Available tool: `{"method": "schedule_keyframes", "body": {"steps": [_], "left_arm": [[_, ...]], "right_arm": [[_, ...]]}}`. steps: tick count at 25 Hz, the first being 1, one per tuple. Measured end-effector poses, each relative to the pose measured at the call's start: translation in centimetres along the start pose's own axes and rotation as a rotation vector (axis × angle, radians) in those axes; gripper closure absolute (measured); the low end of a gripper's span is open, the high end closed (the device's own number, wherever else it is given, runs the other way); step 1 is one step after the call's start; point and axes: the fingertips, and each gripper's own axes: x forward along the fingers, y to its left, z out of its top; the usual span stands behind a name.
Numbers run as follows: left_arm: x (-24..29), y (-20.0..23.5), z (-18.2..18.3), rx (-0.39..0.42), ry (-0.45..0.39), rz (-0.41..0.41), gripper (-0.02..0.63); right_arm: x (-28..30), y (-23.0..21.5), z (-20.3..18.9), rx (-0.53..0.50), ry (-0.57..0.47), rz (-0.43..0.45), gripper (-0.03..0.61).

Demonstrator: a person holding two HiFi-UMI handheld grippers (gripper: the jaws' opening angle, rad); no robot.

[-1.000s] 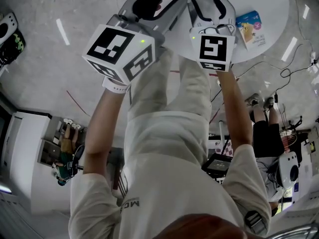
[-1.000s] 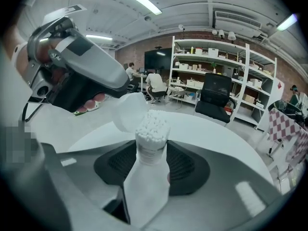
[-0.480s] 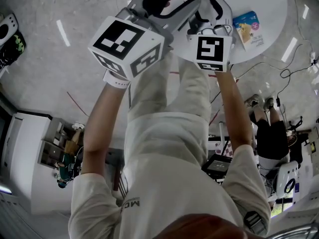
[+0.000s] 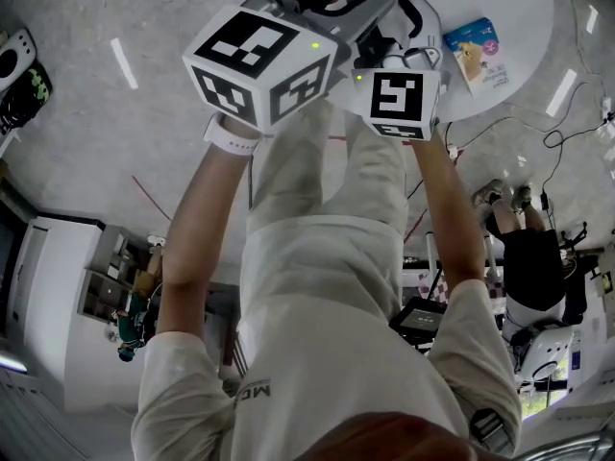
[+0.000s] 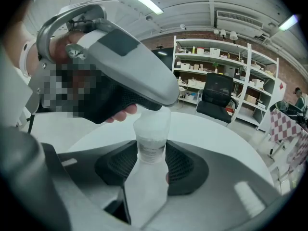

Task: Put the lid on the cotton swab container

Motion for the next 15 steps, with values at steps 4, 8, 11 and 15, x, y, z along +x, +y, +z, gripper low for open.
{"method": "schedule_keyframes", "body": {"steps": [4,8,11,15], "left_arm": [[0.3,1.3,0.0,-0.024,0.005,0.06,0.549],[0.2,2.8,0.2,0.002,0.038,0.127,0.617],[0.3,3.0,0.5,0.043,0.06,0.155,0.617],[0.3,3.0,0.5,0.071,0.063,0.172,0.617]], "right_arm": [[0.0,-0.1,0.0,0.01,0.001,-0.004,0.397],[0.0,-0.1,-0.1,0.017,0.003,-0.007,0.399],[0.0,-0.1,-0.1,0.018,0.006,-0.008,0.399],[0.0,-0.1,0.1,0.015,0.008,-0.01,0.399]]}}
